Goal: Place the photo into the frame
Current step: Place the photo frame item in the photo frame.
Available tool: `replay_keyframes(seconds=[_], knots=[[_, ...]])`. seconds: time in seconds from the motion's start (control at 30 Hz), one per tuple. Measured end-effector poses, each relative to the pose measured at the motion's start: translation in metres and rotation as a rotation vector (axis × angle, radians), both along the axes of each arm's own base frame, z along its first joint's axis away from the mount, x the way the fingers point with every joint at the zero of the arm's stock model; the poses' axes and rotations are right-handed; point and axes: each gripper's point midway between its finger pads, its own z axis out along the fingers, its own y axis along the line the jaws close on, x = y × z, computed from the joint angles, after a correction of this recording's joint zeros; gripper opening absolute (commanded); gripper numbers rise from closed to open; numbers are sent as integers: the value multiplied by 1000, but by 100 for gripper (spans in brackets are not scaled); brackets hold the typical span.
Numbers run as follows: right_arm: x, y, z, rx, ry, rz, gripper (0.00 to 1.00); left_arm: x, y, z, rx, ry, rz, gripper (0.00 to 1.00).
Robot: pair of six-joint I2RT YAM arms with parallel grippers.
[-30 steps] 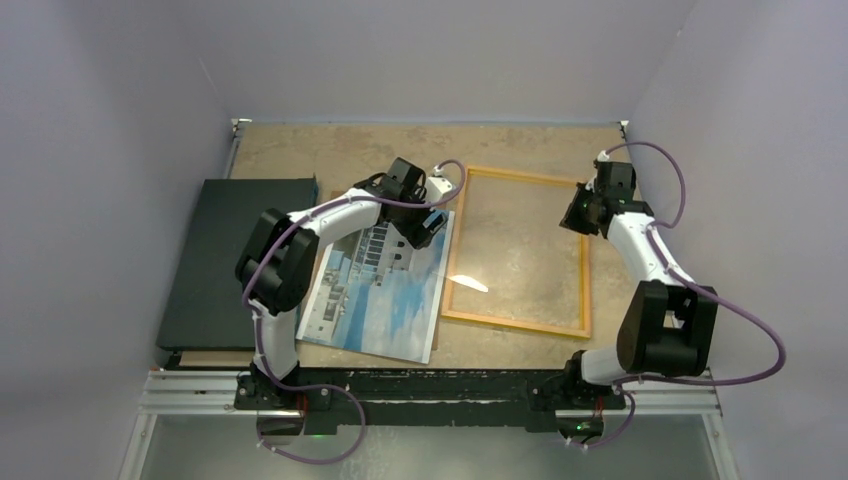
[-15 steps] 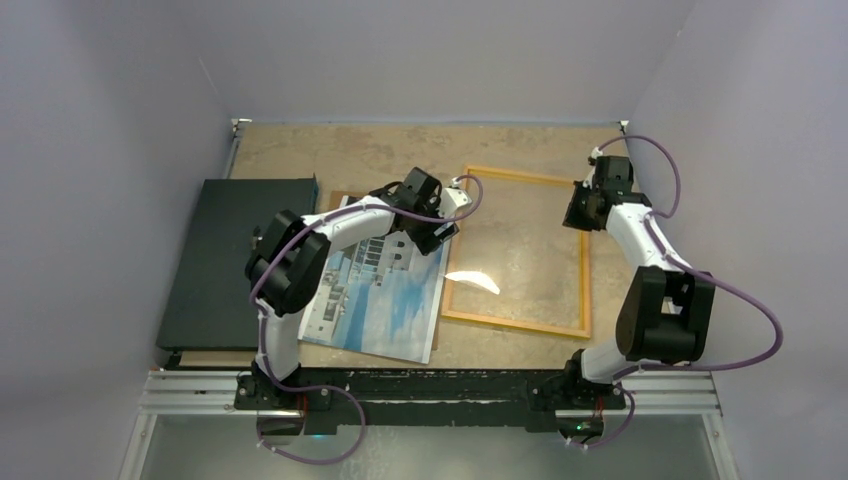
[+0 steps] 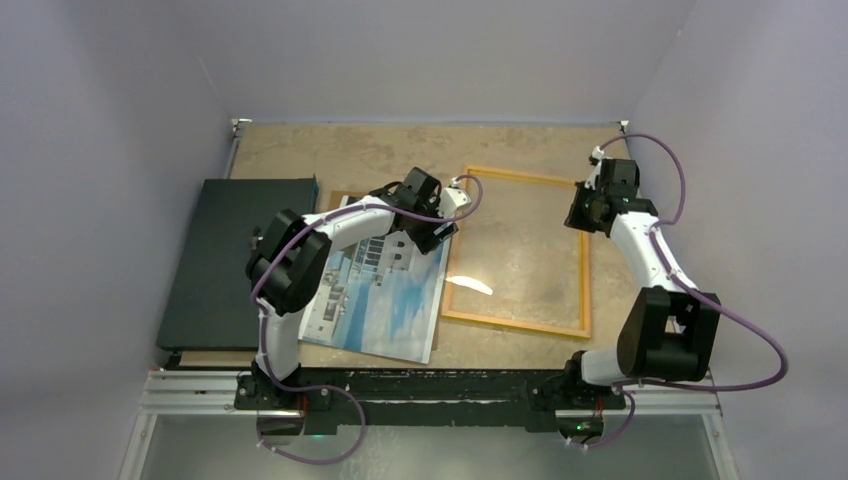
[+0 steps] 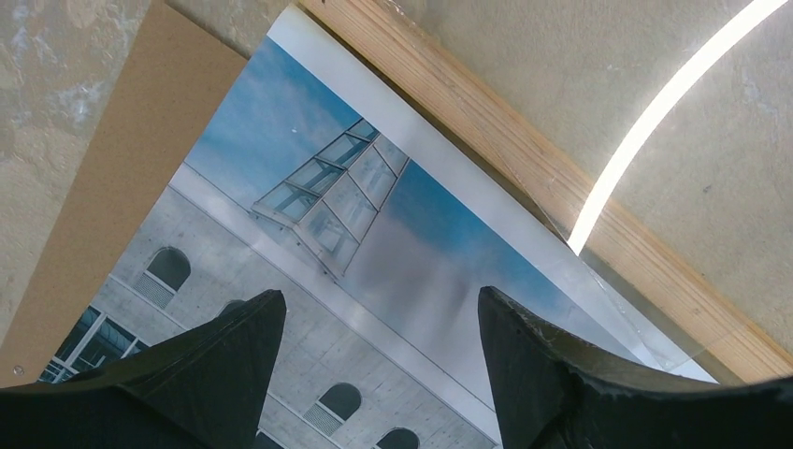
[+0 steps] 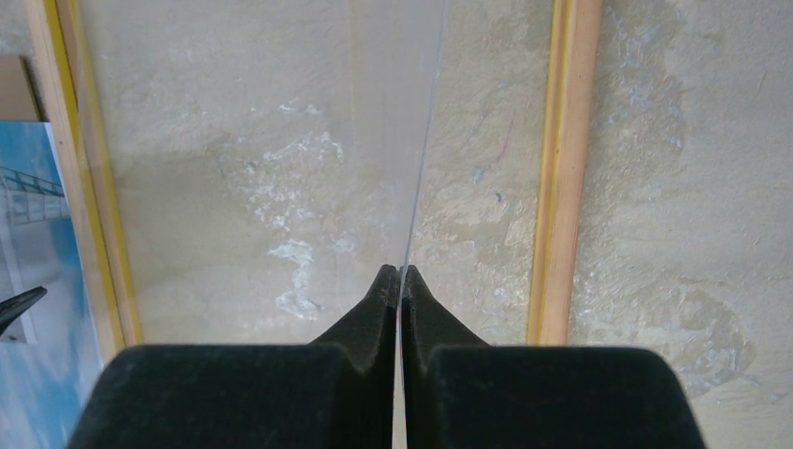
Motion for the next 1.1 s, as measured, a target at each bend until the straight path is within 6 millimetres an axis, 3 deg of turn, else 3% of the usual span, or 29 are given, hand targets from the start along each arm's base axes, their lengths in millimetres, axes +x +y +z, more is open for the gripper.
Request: replay_keyframes(seconds=[0.23,0.47,0.73,0.93,1.1], knots=[[-11,3,-13,9,34,10,0,2,-3,-3,-8,-4,-13,72],[-18,10,7,19,-29,37,0,-1,-7,-4,-22,6,-34,68],[-19,14,11,27,-40,60,0,-6,-13,-3,-38,17,-62,67],[-19,14,12,24,-47,61,0,-33,-23,-19,-18,44,-127,66],[-18,12,6,15,-28,64,0,-44,-34,-19,-19,30,-172,65]])
